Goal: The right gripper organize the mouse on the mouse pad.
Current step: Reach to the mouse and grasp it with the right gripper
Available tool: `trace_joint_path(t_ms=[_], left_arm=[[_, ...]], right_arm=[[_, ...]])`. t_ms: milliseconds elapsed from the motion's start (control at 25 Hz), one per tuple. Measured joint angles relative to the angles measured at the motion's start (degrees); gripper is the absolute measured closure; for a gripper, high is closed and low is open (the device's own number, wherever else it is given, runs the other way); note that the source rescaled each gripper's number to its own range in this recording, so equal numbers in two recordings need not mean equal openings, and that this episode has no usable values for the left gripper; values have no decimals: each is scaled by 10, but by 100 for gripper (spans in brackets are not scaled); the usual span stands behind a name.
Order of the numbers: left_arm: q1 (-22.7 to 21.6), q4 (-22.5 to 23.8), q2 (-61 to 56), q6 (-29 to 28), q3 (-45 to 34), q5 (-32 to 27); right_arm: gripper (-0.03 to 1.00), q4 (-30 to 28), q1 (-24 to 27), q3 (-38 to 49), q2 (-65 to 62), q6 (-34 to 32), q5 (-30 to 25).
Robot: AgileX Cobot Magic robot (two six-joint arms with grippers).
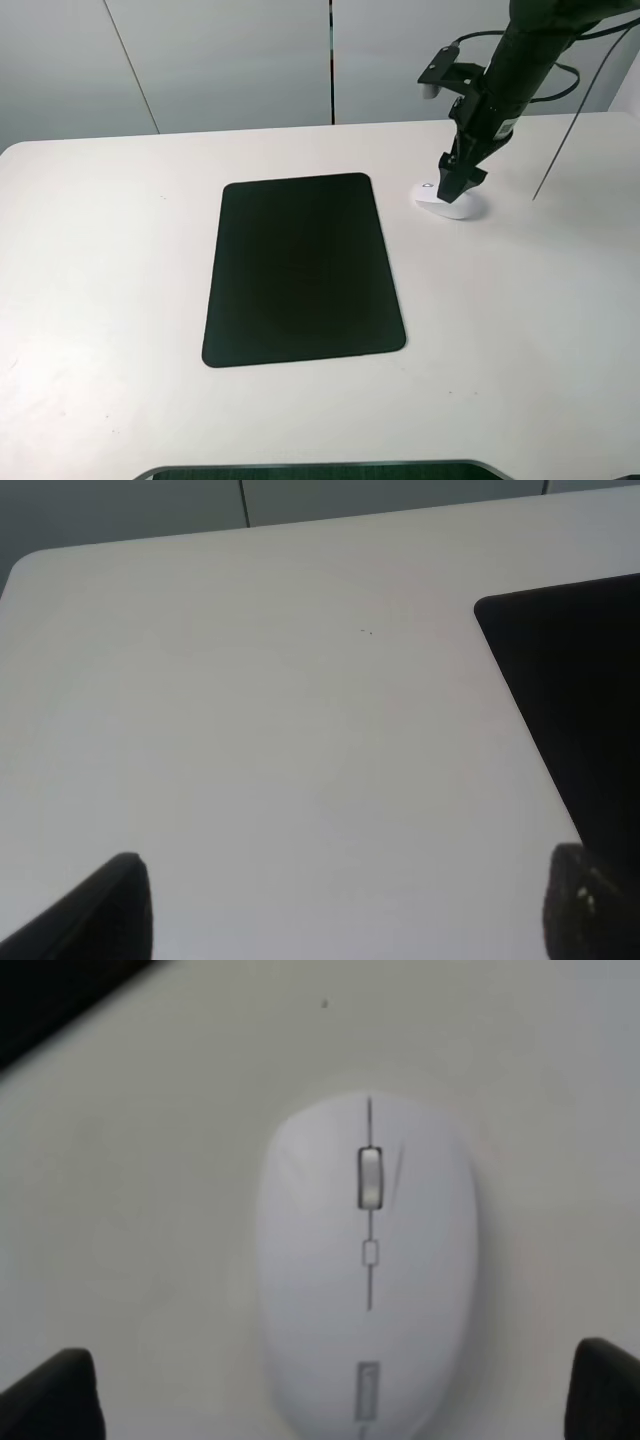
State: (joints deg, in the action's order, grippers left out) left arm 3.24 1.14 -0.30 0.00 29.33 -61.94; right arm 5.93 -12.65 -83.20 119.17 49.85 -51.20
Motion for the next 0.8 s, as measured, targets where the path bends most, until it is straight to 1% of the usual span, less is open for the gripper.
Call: trace_joint_path(t_ms=[240,800], left_arm=[[0,0,0,0,0,0],[0,0,0,0,0,0]], right_arm=[[-3,-7,0,-51,55,10,-11],[-3,-7,4,-62,111,20,4]])
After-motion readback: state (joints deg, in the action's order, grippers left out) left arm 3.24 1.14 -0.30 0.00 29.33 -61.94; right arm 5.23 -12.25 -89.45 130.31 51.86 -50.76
